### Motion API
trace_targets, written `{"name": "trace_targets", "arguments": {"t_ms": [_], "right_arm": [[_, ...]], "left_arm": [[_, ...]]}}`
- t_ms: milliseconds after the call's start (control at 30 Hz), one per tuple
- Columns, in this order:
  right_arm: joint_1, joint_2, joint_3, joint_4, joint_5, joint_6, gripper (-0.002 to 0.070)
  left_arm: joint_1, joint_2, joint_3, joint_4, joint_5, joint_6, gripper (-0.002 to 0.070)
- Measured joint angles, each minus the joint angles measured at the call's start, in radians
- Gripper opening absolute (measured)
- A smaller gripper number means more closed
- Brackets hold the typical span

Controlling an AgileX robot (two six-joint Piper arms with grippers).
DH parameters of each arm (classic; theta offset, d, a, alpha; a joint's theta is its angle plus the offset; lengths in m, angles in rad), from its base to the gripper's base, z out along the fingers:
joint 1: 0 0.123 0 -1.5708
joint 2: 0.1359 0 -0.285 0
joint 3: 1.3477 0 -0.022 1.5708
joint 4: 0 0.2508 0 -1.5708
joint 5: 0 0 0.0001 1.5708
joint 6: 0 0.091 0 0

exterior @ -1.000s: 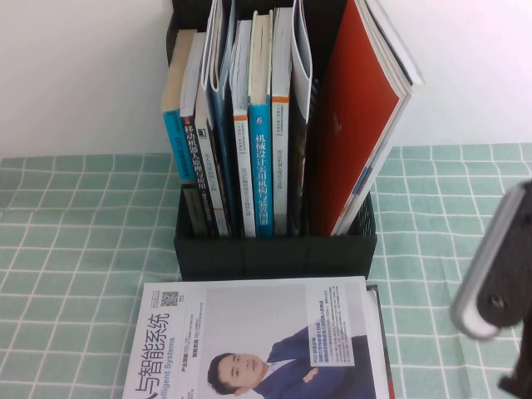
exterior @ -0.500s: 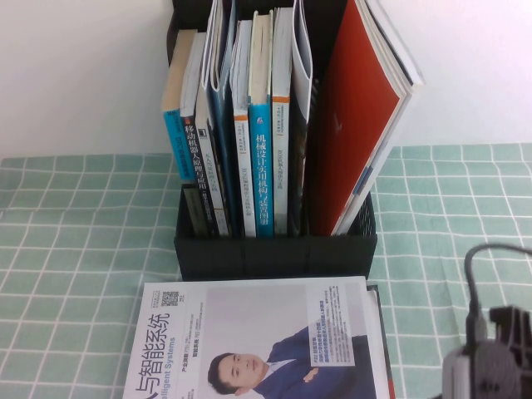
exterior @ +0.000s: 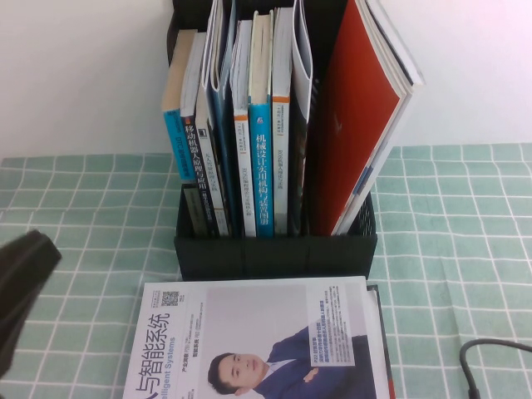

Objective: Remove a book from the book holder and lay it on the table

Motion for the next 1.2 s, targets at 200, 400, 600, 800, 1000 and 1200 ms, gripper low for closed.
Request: {"name": "trace_targets", "arguments": {"t_ms": [200, 400, 600, 800, 1000, 1200], "right_arm": [[0.0, -0.004, 0.0, 0.137, 0.14, -0.01, -0.0001], [0.0, -0.038, -0.025, 0.292, 0.333, -0.069, -0.0001], [0.0, -0.195, -0.168, 0.42, 0.28, -0.248, -0.0001], [0.0, -0.369, -0.25, 0.315, -0.097, -0.357, -0.0001], [0.0, -0.45, -0.225, 0.296, -0.378, -0.549, -0.0001], [0.0, -0.454, -0.166, 0.651, -0.762, -1.165, -0.0001]], "left_arm": [[0.0, 0.0, 0.088, 0.008, 0.0, 0.004, -0.0003], [0.0, 0.0, 0.183, 0.01, -0.006, 0.008, -0.0003], [0.0, 0.0, 0.263, 0.003, -0.009, -0.029, -0.0003], [0.0, 0.0, 0.297, -0.063, -0.011, -0.06, -0.0003], [0.0, 0.0, 0.297, -0.24, -0.02, -0.24, -0.0003], [0.0, 0.0, 0.297, -0.31, -0.128, -0.388, -0.0003]]}}
